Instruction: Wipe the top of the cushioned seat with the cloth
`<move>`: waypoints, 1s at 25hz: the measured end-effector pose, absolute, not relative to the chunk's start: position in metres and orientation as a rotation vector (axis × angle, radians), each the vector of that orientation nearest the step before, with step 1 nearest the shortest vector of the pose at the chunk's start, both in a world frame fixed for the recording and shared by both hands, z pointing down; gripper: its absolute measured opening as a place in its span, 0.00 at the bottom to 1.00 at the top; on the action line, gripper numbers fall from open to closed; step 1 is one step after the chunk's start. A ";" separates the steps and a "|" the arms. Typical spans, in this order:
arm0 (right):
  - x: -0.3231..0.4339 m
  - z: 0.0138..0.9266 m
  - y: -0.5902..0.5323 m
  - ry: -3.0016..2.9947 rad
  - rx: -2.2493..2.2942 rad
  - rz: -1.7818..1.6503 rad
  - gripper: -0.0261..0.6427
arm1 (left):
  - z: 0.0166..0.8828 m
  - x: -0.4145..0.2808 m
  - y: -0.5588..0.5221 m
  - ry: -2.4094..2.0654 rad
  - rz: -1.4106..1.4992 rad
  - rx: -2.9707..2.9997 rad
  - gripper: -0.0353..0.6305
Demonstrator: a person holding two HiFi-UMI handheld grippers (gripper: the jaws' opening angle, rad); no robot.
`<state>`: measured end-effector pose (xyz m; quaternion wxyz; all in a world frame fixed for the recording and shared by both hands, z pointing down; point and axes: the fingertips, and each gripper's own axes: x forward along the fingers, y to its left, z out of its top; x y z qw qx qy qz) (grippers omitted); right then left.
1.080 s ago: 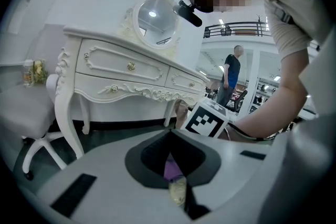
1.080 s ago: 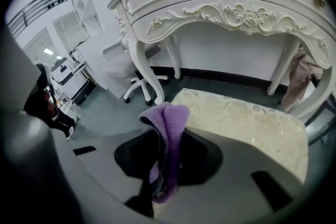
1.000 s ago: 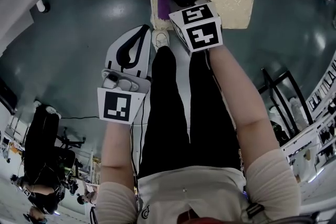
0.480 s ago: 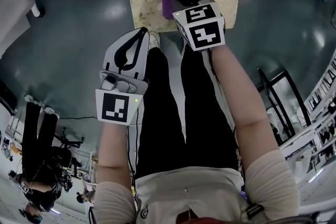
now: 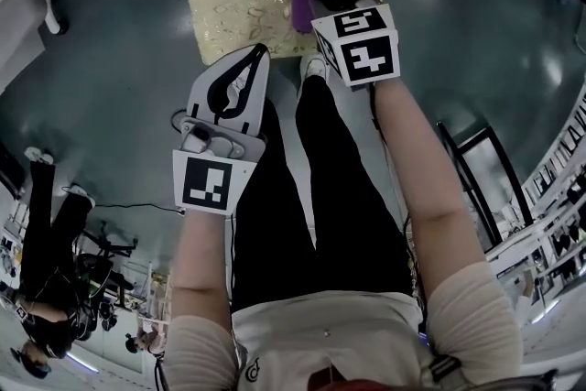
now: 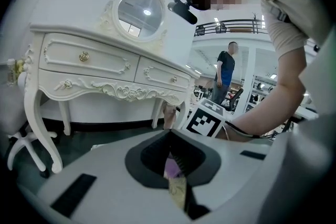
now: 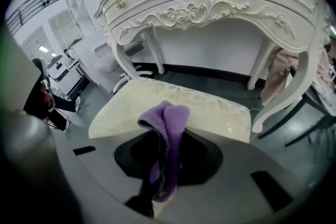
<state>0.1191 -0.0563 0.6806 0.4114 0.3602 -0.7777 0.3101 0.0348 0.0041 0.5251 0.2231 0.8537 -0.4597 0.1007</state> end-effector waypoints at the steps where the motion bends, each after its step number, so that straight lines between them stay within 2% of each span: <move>1: 0.124 0.685 -0.062 -1.950 0.904 0.782 0.17 | 0.529 0.038 -0.002 -1.265 0.270 2.349 0.07; 12: 0.195 0.700 -0.087 -1.938 0.931 0.814 0.17 | 0.546 0.107 -0.039 -1.228 0.223 2.357 0.07; 25: 0.277 0.705 -0.086 -1.799 1.045 0.792 0.16 | 0.523 0.145 -0.047 -1.189 0.234 2.436 0.07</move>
